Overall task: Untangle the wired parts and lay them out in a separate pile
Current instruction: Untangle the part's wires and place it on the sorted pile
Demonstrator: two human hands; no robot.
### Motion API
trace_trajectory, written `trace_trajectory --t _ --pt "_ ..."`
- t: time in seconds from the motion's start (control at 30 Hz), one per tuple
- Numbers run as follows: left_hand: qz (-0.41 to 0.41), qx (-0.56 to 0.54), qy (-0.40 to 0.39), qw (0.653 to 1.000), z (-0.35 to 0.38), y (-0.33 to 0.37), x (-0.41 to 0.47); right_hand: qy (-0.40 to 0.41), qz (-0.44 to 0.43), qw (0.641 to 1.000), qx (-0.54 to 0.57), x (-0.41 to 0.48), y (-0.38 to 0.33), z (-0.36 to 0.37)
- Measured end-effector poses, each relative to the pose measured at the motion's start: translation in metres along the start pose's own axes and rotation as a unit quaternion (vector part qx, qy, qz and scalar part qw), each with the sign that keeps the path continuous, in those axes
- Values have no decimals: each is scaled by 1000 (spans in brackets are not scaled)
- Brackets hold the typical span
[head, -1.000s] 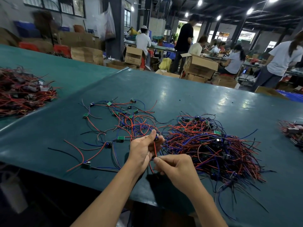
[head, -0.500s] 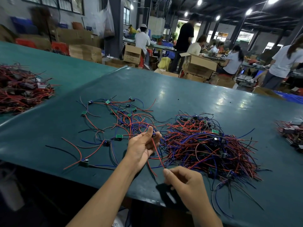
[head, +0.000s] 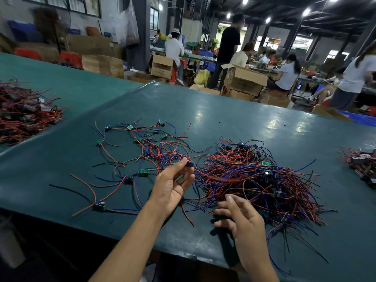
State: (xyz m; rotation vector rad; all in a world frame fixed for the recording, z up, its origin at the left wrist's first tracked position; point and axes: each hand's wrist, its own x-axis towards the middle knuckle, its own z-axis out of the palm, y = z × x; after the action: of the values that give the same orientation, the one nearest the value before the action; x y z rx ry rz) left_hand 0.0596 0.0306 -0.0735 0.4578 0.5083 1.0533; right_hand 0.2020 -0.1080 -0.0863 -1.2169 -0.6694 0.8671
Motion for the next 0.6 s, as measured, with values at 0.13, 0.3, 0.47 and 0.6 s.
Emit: trace_trajectory --t 0.13,0.3,0.47,0.6 --pt "30 54 -13 998 1 -3 -2 -28 10 1000 2 -3 -1 0" --pt "71 104 -4 992 2 -9 -3 -41 1 999 -30 -5 1 2" --pt "73 94 10 993 2 -6 -5 -52 -4 998 -36 -6 -1 2" --pt "70 93 14 993 3 -5 -8 -57 1 997 -42 -7 -1 1"
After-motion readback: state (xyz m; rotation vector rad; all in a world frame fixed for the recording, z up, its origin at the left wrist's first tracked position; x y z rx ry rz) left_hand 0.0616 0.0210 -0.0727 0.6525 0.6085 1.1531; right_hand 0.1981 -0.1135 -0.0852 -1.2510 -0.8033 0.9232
